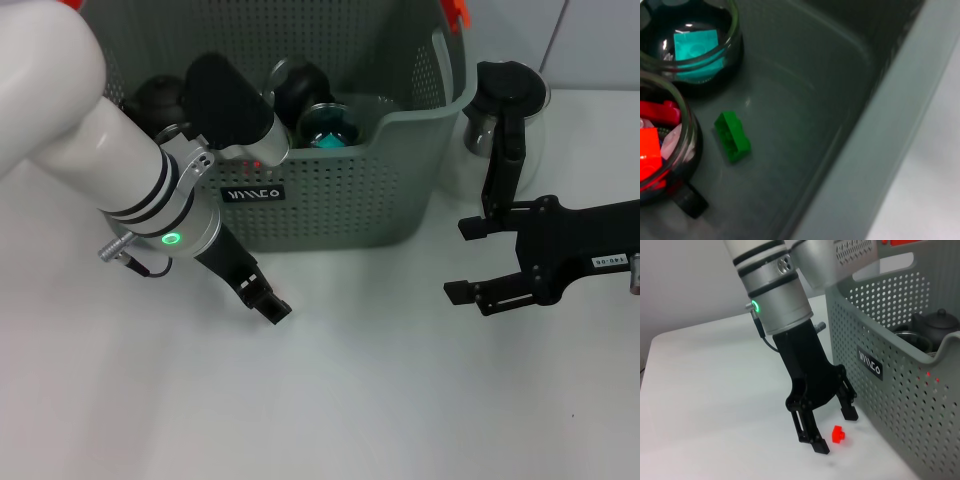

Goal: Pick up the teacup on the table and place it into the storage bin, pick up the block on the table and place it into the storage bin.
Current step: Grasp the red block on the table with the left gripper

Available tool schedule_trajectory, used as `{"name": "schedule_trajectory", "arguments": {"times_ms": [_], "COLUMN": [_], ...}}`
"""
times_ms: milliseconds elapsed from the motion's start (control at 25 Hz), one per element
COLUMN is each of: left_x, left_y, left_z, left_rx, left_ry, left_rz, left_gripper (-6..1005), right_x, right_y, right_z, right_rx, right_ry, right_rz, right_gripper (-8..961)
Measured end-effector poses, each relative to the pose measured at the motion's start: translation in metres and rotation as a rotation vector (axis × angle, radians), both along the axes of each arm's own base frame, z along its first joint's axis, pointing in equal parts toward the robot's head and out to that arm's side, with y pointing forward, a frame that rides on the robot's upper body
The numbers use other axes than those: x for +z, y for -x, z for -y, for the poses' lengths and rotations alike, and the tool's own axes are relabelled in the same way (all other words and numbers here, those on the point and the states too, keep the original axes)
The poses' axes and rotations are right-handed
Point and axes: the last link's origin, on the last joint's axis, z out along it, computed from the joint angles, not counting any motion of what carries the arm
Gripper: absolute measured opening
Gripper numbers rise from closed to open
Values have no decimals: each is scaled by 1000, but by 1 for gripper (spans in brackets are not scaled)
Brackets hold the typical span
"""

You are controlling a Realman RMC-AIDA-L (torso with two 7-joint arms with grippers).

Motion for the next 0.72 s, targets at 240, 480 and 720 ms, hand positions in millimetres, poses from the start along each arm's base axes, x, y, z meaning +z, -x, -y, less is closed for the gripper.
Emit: {"name": "schedule_trajectory", "arguments": {"times_ms": [240, 480, 720], "left_x": [-2, -3, -4], "left_y": [4, 4, 6], "left_z": [-3, -4, -5], "left_rx": [11, 15, 18], "left_ry": [-3, 2, 7], "left_rz": [-10, -24, -40], "left_gripper": [830, 819, 672], "right_x": [-1, 0, -1], "right_y": [0, 1, 2], "right_z": [0, 0, 0], "right_rx": [1, 3, 5], "right_ry": [1, 2, 5], "right_rz": [-1, -3, -2], "right_gripper": [915, 914, 914]}}
